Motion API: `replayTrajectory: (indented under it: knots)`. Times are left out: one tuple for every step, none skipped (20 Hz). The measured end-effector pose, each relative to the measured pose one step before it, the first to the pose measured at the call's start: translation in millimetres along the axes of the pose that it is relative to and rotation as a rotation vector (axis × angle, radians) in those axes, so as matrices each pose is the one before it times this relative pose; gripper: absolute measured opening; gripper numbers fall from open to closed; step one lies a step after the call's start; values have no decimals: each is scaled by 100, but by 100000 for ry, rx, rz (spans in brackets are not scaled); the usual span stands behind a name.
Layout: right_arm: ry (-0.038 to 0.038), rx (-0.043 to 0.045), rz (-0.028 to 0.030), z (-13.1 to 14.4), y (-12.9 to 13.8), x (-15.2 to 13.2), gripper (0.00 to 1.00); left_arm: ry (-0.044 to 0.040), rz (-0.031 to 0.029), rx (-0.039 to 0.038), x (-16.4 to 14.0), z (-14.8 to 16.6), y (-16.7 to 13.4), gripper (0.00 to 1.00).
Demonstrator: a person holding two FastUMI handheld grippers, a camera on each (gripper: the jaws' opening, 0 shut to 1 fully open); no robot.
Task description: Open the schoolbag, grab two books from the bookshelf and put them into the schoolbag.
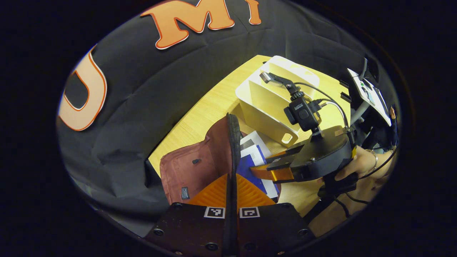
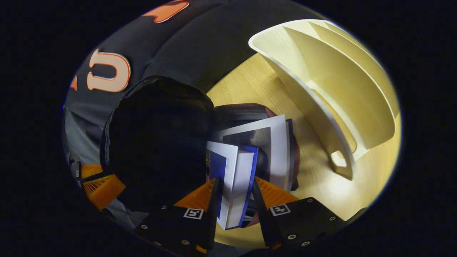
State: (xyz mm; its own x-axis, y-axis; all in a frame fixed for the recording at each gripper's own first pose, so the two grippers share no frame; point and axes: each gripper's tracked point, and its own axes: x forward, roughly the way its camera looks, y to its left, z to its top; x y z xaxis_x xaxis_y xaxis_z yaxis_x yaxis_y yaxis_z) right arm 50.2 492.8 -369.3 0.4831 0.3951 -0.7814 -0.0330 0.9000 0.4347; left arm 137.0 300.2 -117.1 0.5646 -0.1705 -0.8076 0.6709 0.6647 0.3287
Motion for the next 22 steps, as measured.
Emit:
replayTrajectory:
  knots:
    - [-1366,-884,909,790,65,-903,55,-51,-477,-320,165,9,-198,1]
    - [-1316,-188,765,911,146,-813,65,39,-227,9,208,-48,-64,1]
    - [-2113,-309,516,1226,-204,-1282,81,39,-152,107,99,-26,-107,1]
    - [-1584,-502,928,1062,-360,-1255,76,-138,-136,226,278,-14,-184,1]
    - [-565,-198,968,762,-401,-1251,66,-268,-450,-131,-15,75,-291,1]
    - [-55,527,964,469,-531,-1570,81,9,-36,-375,417,19,-286,1]
    - [-1045,339,287,677,-816,-1764,82,458,22,-244,395,-148,-349,1]
    - [-1692,36,-1419,706,-1405,-1559,82,398,-759,-1107,560,-106,-562,1]
    - [-1211,-95,-1710,532,-1556,-1413,82,521,-1110,-966,446,-57,-795,1]
    - [-566,-332,-2081,356,-1683,-1269,83,522,-371,-319,545,-146,-683,1]
    - [-322,26,-2409,369,-1756,-1185,82,413,545,-422,714,28,-486,1]
    - [244,24,-1948,379,-1810,-1012,83,532,-258,-972,451,46,-676,1]
    - [793,441,-1745,283,-1833,-1181,83,759,-767,-1654,519,-251,-742,1]
    - [906,956,-1690,187,-1621,-795,83,1005,-2041,-2429,463,-184,-1111,1]
    - [1066,447,-1435,202,-1584,-677,83,1478,-3100,-2792,752,-97,-1364,3]
    - [992,-77,-1558,148,-1561,-581,83,345,-2268,-3123,648,-182,-1061,14]
    - [1071,-194,-1452,273,-1361,-392,83,253,-1293,-2733,624,-25,-932,31]
    - [1249,-703,-906,138,-1061,-251,83,887,-118,-2871,721,-381,-608,41]
    - [1102,-867,-469,198,-765,-311,83,7,777,-2981,347,-996,-336,48]
    - [1376,-1151,-108,103,-630,-383,83,0,239,-3262,339,-775,-560,65]
    - [974,-1304,142,229,-686,-305,83,166,755,-3239,50,-453,-449,82]
    - [902,-1408,148,128,-586,-277,83,-826,389,-3624,150,-756,-577,99]
